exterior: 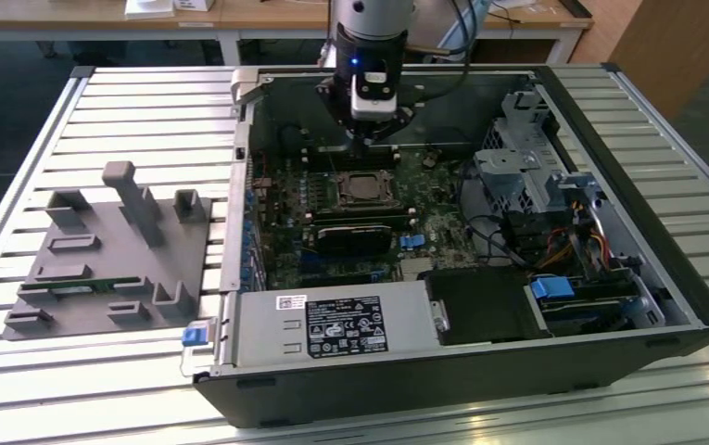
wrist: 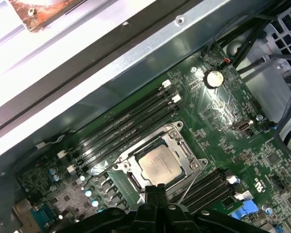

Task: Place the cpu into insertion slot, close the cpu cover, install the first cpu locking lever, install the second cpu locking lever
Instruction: 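Install the first cpu locking lever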

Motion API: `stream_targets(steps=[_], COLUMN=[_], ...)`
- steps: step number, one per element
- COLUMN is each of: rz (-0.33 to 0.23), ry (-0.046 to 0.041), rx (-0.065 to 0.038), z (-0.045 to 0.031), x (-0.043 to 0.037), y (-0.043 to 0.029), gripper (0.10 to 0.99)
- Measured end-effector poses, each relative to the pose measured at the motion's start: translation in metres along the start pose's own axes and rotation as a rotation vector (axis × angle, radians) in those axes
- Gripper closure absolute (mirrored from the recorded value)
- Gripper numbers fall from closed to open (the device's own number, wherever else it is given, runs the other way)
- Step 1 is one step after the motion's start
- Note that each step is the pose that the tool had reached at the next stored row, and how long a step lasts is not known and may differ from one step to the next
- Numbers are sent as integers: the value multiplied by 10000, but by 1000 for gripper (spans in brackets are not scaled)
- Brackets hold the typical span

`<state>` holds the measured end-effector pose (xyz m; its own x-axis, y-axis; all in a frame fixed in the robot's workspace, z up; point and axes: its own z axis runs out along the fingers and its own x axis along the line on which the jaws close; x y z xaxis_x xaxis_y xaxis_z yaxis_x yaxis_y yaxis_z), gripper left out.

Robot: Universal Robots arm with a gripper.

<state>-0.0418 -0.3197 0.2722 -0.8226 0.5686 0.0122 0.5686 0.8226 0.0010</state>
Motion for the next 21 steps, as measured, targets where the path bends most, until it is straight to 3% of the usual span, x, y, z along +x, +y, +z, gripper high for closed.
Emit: stream_targets(steps=[21], rz=[-2562], ry=[-57], rx=[-10], z=[0], x=[1], y=[-2], gripper=[980])
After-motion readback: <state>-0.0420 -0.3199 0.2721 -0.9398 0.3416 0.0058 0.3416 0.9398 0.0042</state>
